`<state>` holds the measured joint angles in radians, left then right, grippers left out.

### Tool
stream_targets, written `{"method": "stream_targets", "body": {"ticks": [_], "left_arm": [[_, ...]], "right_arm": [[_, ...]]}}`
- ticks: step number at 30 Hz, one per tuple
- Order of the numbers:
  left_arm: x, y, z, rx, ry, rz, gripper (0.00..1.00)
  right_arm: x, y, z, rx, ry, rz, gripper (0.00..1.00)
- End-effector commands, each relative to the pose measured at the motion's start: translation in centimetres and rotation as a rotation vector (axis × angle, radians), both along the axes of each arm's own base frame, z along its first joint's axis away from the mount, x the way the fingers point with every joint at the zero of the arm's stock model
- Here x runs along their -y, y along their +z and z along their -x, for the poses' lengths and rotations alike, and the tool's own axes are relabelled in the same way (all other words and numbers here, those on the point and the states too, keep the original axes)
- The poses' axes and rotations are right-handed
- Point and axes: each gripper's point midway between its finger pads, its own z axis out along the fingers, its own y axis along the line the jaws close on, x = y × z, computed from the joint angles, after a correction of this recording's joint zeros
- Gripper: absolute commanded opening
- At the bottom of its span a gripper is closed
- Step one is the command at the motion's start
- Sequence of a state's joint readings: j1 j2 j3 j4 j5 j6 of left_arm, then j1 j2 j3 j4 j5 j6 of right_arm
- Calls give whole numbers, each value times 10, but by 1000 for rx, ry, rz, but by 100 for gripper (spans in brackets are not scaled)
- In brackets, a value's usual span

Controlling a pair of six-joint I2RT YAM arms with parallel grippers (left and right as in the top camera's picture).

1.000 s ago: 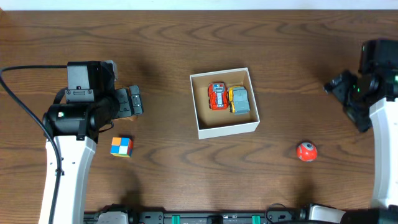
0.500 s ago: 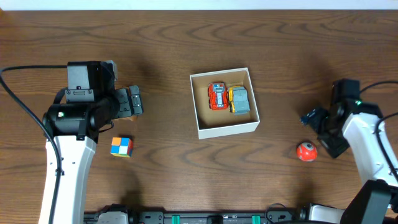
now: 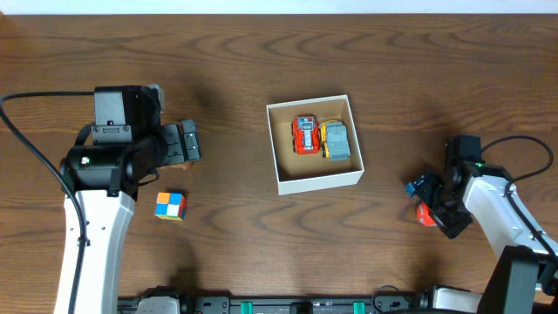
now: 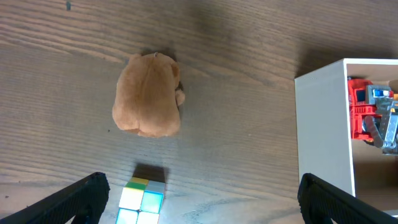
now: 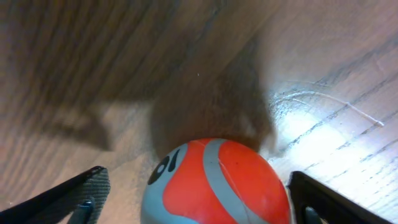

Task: Pack container
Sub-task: 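Reach right gripper to the orange ball and grasp it, then carry the orange ball with right gripper into the box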

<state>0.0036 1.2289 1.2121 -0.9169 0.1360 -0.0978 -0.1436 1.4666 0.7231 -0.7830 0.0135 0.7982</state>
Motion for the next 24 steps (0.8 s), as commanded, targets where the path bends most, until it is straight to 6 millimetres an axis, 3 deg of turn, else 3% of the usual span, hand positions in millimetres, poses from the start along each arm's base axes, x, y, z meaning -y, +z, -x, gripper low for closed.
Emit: {"method": "stream_targets", "body": {"ticks": [1, 3, 14, 18, 20, 24], "left_arm": [[2, 7, -2, 16, -4, 9, 98], [2, 7, -2, 16, -5, 9, 98], [2, 7, -2, 16, -4, 9, 98], [2, 7, -2, 16, -4, 9, 98], [2, 7, -2, 16, -4, 9, 98], [2, 7, -2, 16, -4, 9, 98]], "right_arm": [[-4, -1, 0, 2, 5, -4, 79], [-4, -1, -1, 4, 5, -3, 69], [-4, -1, -1, 6, 5, -3, 48], [-4, -1, -1, 4, 5, -4, 28], [-4, -1, 0, 4, 6, -4, 24], [-3, -1, -3, 14, 50, 0, 1]]}}
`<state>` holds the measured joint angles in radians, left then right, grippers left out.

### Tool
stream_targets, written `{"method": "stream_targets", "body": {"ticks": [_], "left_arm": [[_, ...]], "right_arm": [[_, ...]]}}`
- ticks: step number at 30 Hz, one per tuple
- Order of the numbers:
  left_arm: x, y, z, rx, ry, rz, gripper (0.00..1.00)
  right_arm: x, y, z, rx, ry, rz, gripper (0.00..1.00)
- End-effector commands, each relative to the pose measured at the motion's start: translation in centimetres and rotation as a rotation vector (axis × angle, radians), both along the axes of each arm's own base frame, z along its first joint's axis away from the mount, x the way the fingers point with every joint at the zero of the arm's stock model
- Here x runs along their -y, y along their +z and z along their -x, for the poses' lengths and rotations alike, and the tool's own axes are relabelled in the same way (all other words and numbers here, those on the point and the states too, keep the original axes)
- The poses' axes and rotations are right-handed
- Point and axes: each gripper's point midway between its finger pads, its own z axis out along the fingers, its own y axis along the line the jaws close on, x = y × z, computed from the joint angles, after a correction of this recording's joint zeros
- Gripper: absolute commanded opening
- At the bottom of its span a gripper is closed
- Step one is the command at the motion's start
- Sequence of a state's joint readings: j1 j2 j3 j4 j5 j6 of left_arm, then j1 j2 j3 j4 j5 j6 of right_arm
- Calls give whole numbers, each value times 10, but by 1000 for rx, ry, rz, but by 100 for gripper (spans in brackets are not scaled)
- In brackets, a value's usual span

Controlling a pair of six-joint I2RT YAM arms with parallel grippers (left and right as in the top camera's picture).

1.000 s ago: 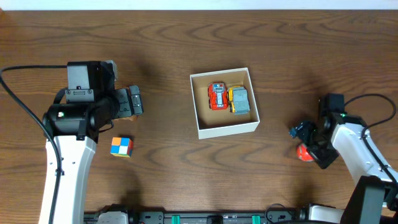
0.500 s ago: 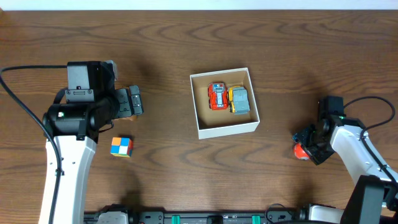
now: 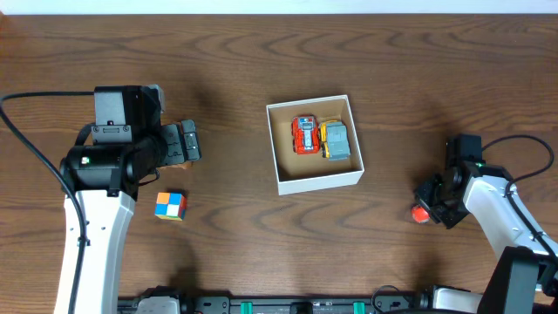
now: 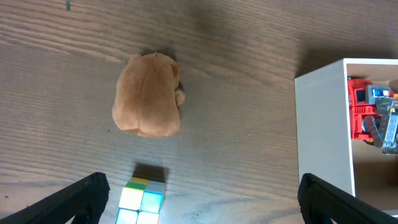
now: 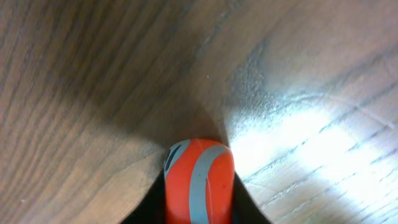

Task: Pack container
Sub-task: 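Carry the orange ball with right gripper into the box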

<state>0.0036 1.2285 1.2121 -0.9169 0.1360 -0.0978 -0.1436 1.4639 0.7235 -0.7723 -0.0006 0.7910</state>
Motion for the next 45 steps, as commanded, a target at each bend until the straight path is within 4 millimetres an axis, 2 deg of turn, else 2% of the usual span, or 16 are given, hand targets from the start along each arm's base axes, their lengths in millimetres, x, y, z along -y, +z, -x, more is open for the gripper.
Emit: {"method": "stream_targets", "body": {"ticks": [1, 6, 9, 11, 16, 19, 21, 23, 26, 30, 34, 39, 45], "left_arm": [[2, 7, -2, 15, -4, 9, 98], [2, 7, -2, 15, -4, 9, 98], [2, 7, -2, 15, -4, 9, 98], [2, 7, -2, 15, -4, 9, 98], [2, 7, -2, 16, -4, 9, 98], [2, 7, -2, 16, -4, 9, 98], [2, 7, -2, 15, -4, 9, 98], [2, 7, -2, 16, -4, 9, 98], [2, 7, -2, 16, -4, 9, 98], [2, 7, -2, 15, -4, 9, 98], [2, 6, -2, 15, -5, 9, 98], [2, 7, -2, 15, -5, 9, 98], [2, 7, -2, 16, -5, 9, 98]], "right_arm": [[-1, -1, -2, 8, 57, 14, 1], [-3, 9, -20, 61, 121, 28, 1], [-8, 28, -40, 120, 200, 44, 1], [-15, 46, -58, 173, 268, 56, 1], [-46, 118, -103, 321, 471, 143, 1], [-80, 171, -127, 444, 612, 215, 1], [-111, 201, -138, 536, 716, 234, 1], [-152, 229, -143, 639, 841, 231, 1], [-203, 247, -141, 746, 995, 222, 1], [-258, 236, -137, 783, 1153, 205, 2], [-294, 200, -144, 748, 1231, 192, 1], [-317, 149, -158, 687, 1284, 194, 1], [-327, 116, -167, 647, 1301, 189, 1]]}}
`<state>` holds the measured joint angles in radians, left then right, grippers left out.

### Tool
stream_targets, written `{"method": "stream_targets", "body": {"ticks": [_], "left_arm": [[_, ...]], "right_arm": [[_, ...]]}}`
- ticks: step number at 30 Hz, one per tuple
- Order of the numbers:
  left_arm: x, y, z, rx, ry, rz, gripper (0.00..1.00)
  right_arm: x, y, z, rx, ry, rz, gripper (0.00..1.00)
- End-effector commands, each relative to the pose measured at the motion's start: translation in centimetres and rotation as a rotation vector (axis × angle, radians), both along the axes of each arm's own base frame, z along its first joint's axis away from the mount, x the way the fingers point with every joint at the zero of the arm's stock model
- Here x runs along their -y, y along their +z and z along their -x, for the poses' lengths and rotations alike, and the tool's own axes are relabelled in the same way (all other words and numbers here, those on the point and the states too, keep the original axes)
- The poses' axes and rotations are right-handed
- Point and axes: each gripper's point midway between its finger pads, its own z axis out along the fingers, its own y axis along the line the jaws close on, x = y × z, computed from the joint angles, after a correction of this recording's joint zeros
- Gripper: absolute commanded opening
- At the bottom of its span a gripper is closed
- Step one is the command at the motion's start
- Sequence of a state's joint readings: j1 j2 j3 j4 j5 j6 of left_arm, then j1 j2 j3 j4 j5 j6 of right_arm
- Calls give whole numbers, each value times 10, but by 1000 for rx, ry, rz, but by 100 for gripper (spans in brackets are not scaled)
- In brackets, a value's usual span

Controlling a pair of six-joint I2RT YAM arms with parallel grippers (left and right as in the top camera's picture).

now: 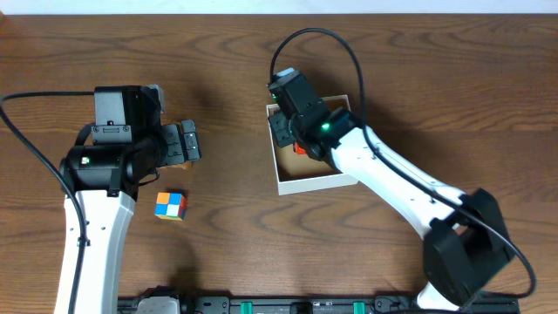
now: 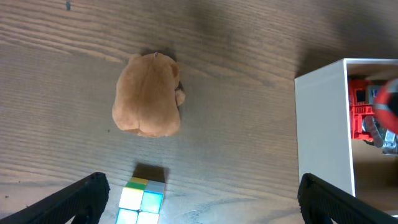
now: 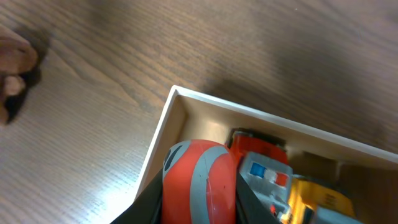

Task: Pack container
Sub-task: 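Carry the orange ball with right gripper into the box, then lower ball into box corner beside the trucks and release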

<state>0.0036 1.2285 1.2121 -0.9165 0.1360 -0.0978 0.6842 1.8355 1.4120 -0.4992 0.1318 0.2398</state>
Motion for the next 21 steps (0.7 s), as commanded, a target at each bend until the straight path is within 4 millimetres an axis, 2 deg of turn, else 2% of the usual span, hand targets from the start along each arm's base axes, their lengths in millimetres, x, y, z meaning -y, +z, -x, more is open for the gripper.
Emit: {"method": "stream_targets", "body": {"ticks": [1, 7, 10, 11, 12, 13, 16, 18, 21], "left_arm": [[2, 7, -2, 15, -4, 9, 98], [2, 7, -2, 15, -4, 9, 98], [2, 7, -2, 15, -5, 9, 98], [2, 6, -2, 14, -4, 9, 98], [2, 7, -2, 15, -4, 9, 98], [2, 7, -2, 15, -4, 9, 98], [2, 7, -2, 15, -4, 9, 98], [2, 7, -2, 15, -5, 9, 98], [2, 7, -2, 15, -5, 9, 98]], "right_arm": [[-5, -5, -2, 12, 19, 19, 1], [-6, -26, 1, -36, 29, 42, 1], [-6, -35, 3, -57, 32, 52, 12], [-6, -38, 3, -61, 32, 56, 20], [-6, -42, 3, -65, 32, 60, 32], [-7, -43, 2, -64, 32, 59, 39], [-9, -47, -2, -59, 31, 56, 43], [-10, -46, -3, -52, 29, 50, 55], [-11, -44, -6, -40, 28, 45, 55]]}}
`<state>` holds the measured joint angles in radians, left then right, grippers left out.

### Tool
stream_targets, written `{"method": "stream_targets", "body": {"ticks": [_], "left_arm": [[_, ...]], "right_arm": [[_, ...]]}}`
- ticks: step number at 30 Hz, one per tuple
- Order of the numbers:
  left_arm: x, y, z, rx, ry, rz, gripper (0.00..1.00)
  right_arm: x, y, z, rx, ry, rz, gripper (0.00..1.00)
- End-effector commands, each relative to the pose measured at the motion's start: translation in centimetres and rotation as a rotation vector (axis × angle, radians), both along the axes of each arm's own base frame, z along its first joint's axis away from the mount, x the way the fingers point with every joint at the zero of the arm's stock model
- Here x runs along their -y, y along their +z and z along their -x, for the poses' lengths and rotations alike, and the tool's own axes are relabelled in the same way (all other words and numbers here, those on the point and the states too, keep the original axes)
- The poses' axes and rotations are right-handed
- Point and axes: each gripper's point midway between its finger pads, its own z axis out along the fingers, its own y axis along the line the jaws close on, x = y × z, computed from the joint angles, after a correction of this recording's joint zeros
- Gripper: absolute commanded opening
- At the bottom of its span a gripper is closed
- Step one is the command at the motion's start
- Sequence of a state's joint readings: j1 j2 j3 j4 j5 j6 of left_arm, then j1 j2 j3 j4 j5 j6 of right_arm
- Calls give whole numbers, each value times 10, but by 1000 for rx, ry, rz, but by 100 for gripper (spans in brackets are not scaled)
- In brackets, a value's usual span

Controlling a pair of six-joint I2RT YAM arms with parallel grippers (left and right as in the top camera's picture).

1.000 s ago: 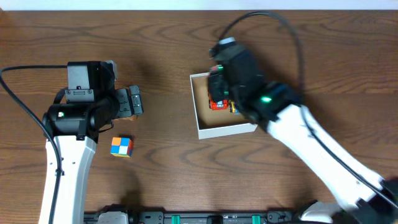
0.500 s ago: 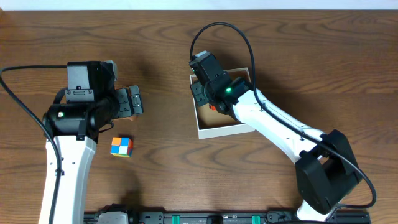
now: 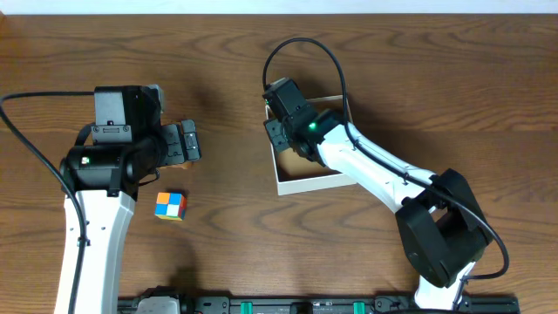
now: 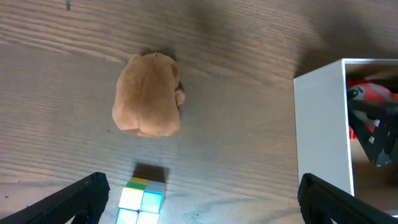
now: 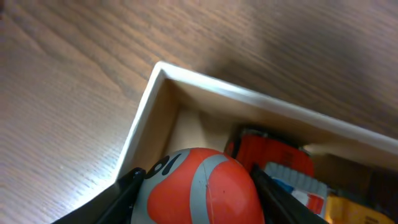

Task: Pack container
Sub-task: 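Lower ball into box corner beside the trucks and release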

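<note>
The white box (image 3: 318, 180) stands mid-table, its left wall (image 4: 320, 124) and corner rim (image 5: 249, 96) showing in the wrist views. My right gripper (image 5: 196, 183) reaches into the box's left part, shut on a red-and-grey ball (image 5: 202, 186), with a finger touching each side of it. The same ball (image 4: 370, 93) shows from the left wrist. A red toy car (image 5: 273, 152) lies beside it in the box. My left gripper (image 4: 199, 208) hangs open above a brown plush toy (image 4: 147, 96) and a colour cube (image 3: 171, 206).
The right arm (image 3: 384, 170) stretches from the lower right across the box. The plush and the cube (image 4: 142, 199) lie on bare wood left of the box, with a gap of table between them and the box wall.
The right gripper has sunk deeper into the box's left part with the ball. Its fingers stand wider apart and the ball looks rounder. The left arm has not moved.
My right gripper stood open round the red ball at the table's right edge. Then it was shut on the ball, squeezing it narrow. Later it held the ball over the box's left corner, and now holds it low inside the box. The left arm stayed still throughout.
</note>
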<state>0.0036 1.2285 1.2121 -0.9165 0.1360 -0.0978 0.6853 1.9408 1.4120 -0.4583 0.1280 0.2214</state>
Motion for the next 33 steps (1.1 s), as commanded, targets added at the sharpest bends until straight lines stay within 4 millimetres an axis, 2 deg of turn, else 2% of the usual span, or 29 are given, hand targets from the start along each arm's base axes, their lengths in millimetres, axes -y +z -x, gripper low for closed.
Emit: {"method": "stream_targets", "body": {"ticks": [1, 5, 7, 10, 16, 19, 22, 26, 28, 29, 31, 33], "left_arm": [[2, 7, -2, 15, -5, 9, 98], [2, 7, -2, 15, -5, 9, 98], [2, 7, -2, 15, -5, 9, 98], [2, 7, -2, 15, -5, 9, 98], [2, 7, -2, 15, -5, 9, 98], [2, 7, -2, 15, -5, 9, 98], [2, 7, -2, 15, -4, 9, 98], [2, 7, -2, 15, -4, 9, 98], [2, 6, -2, 14, -4, 9, 98], [2, 6, -2, 14, -5, 9, 98], [2, 6, -2, 14, -4, 9, 98], [2, 6, -2, 14, -4, 9, 98]], "right_arm": [[-6, 0, -1, 9, 10, -6, 56], [-7, 1, -3, 18, 10, -13, 58], [-8, 2, -4, 21, 10, -16, 64], [-8, 3, -4, 27, 19, -12, 66], [-9, 3, -5, 32, 25, -11, 69], [-9, 5, -7, 44, 29, -11, 74], [-10, 11, -11, 62, 37, -15, 76], [-11, 32, -20, 95, 27, -40, 76], [-12, 42, -21, 108, 28, -49, 73], [-12, 48, -21, 112, 28, -52, 68], [-11, 53, -20, 109, 29, -49, 56], [-10, 54, -17, 98, 31, -42, 39]]}}
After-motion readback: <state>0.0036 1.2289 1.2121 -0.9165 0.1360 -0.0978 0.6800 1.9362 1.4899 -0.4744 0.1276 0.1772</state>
